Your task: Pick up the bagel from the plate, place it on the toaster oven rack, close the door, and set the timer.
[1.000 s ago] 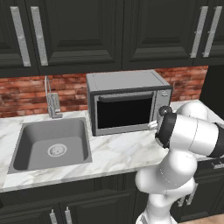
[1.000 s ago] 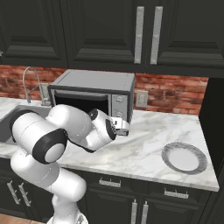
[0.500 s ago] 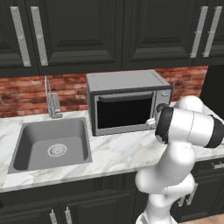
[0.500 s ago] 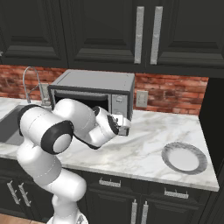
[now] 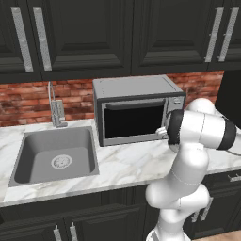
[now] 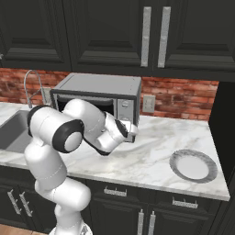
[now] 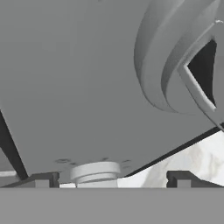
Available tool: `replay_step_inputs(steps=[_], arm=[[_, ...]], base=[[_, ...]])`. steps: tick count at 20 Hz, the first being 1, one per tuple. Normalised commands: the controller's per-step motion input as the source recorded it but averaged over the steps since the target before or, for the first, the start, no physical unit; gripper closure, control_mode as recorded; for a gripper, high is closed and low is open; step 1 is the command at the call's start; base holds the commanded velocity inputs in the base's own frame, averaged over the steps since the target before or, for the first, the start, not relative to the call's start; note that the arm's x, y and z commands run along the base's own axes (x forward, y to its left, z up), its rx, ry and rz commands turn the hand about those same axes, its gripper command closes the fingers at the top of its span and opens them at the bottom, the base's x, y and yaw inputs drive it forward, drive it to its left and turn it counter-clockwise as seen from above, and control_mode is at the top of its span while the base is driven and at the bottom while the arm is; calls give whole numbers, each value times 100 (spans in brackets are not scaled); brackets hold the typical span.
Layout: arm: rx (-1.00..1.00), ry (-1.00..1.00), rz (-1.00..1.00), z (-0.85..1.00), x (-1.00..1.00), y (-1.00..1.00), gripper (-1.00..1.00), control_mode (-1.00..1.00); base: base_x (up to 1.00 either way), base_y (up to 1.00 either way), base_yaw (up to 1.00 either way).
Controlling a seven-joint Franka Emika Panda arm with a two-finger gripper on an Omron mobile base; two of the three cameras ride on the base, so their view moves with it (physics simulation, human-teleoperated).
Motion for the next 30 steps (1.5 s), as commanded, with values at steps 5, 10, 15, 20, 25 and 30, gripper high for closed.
replay_step_inputs(steps=[5,10,15,20,25,30], arm=[[0,0,-4,-32,2,-9,-100,-100],[0,0,-4,-28,12,-12,-100,-100],[0,0,-5,-29,21,-16,-100,-100],[0,0,-5,-24,20,-21,100,-100],[0,0,-5,-16,19,-42,100,-100],[0,0,-6,-5,22,-51,100,-100]], base=[[0,0,0],[0,0,0],[0,0,0],[0,0,0],[0,0,0],[0,0,0]])
